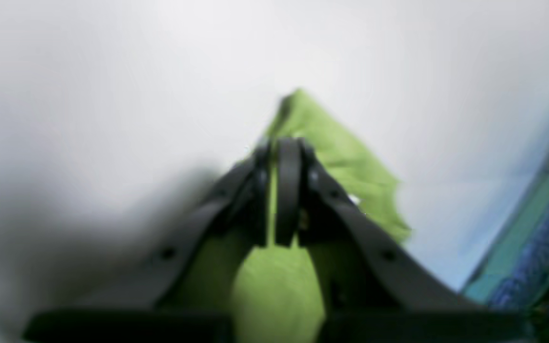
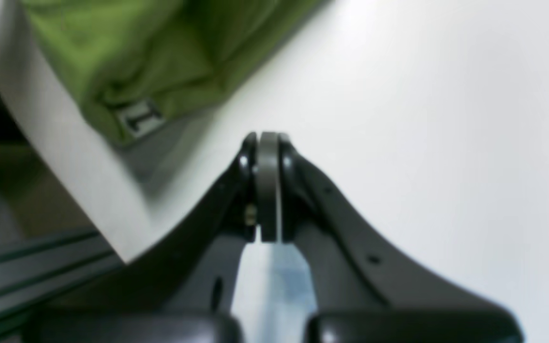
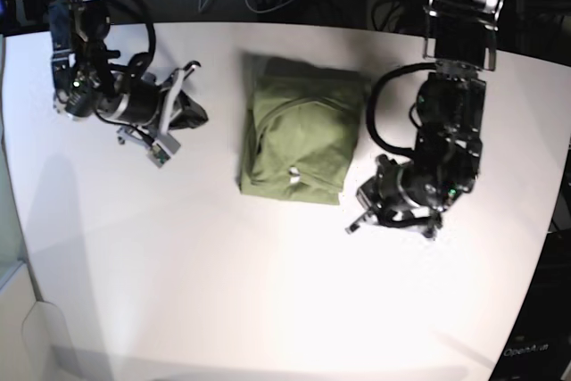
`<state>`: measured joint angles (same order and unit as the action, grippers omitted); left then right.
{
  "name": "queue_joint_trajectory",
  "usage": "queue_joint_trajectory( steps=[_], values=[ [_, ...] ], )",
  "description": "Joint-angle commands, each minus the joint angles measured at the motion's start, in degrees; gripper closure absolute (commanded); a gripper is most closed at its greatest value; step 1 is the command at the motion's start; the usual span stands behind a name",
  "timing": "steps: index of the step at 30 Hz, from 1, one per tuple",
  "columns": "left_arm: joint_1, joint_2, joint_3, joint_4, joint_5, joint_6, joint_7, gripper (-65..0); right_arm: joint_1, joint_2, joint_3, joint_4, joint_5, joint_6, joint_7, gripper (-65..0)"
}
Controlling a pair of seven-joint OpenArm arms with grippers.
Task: Fold the T-shirt properly
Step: 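Move both grippers to opposite sides of the folded green bundle, then press and square the bundle's sides with both grippers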
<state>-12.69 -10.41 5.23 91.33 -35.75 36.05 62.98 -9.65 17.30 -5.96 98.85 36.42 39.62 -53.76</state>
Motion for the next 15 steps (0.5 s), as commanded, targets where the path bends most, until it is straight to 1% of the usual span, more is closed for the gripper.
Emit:
queue_joint_trajectory(
  steps=[1,3,4,7,10,12,15],
  values=[
    [-0.89,0.00,-2.03,3.66,0.10,-0.05,1.06,-2.3,-0.33,0.59,1.16,3.53,1.51,0.38,1.23,-0.1],
    [-0.81,0.44,-3.61,7.97,0.10,-0.14,4.58,-2.3,-1.82,0.50,1.43,8.18,1.51,0.38,1.23,-0.1],
    [-0.81,1.40,-3.87,9.90,0.10,-0.14,5.99,-2.3,-2.44,0.50,1.16,10.12,1.51,0.38,1.23,-0.1],
    [-0.81,3.69,-3.61,12.89,0.10,-0.14,8.10,-2.4,-2.70,-0.20,-0.68,11.88,1.51,0.38,1.23,-0.1],
    [-0.72,7.03,-3.43,11.92,0.71,-0.14,8.18,-2.4,-2.70,-0.20,-3.85,11.88,1.51,0.38,1.23,-0.1],
    [-0.89,7.65,-1.59,9.11,0.80,-0.14,7.83,-2.3,-2.70,-0.20,-4.73,11.88,1.51,0.38,1.23,-0.1],
    [-0.72,7.21,1.67,5.07,0.89,-0.14,3.00,-2.3,-2.79,-0.29,-7.01,11.88,1.51,0.38,1.23,-0.1]
  ],
)
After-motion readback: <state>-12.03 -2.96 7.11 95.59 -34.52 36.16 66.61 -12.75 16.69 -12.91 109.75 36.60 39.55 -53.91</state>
